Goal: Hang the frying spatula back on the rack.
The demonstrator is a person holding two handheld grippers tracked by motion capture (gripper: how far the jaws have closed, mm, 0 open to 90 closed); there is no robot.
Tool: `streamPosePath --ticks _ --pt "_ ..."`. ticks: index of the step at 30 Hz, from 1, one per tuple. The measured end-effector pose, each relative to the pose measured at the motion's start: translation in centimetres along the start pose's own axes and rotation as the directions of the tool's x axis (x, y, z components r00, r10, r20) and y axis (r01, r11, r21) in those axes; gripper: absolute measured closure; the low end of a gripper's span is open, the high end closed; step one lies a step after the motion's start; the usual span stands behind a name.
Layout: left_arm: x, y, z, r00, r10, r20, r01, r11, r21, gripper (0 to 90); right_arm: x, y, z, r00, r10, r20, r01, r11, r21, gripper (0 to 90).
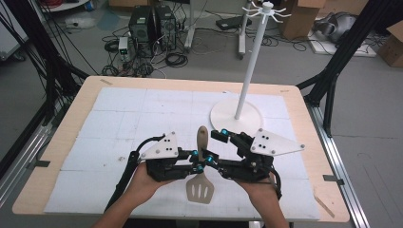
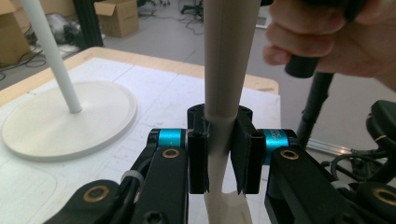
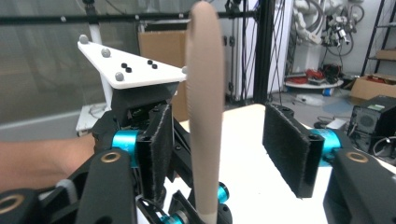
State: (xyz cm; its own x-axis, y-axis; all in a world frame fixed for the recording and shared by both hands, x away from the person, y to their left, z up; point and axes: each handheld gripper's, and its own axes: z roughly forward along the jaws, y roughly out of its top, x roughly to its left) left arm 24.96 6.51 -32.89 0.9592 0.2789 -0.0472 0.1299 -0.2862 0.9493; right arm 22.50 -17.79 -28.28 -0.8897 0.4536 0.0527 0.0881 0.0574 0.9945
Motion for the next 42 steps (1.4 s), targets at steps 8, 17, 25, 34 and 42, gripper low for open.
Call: streamPosePath --ticks 8,17,25,34,42 --pt "-0.4 0.0 0.3 0.9995 0.021 0.021 -0.021 0.9998 -0.002 77.6 -0.2 0.1 0.9 0.9974 0.007 -0.072 -0.003 0.998 0.061 72.3" --pt "0.1 -0.6 -1.2 0.9996 0.014 0.023 -0.011 0.9907 -0.136 39.7 -0.7 0.4 0.3 0.9961 0.039 -0.079 -0.035 0.998 0.049 73.5" --pt "2.1 -4.9 -5.4 0.9897 -0.104 -0.099 0.092 0.9888 -0.118 20.5 -2.3 1.3 -0.6 0.9984 0.047 -0.03 -0.046 0.998 0.044 73.5" --pt "3.4 -8.1 -8.1 0.9656 -0.136 -0.221 0.101 0.9818 -0.161 16.0 -6.3 4.9 -0.5 0.9986 0.029 0.043 -0.032 0.998 0.057 73.6" --pt "3.7 -9.1 -8.2 0.9515 -0.14 -0.274 0.104 0.9844 -0.142 16.8 -10.6 8.5 -0.4 0.995 0.018 0.098 -0.025 0.998 0.062 73.5"
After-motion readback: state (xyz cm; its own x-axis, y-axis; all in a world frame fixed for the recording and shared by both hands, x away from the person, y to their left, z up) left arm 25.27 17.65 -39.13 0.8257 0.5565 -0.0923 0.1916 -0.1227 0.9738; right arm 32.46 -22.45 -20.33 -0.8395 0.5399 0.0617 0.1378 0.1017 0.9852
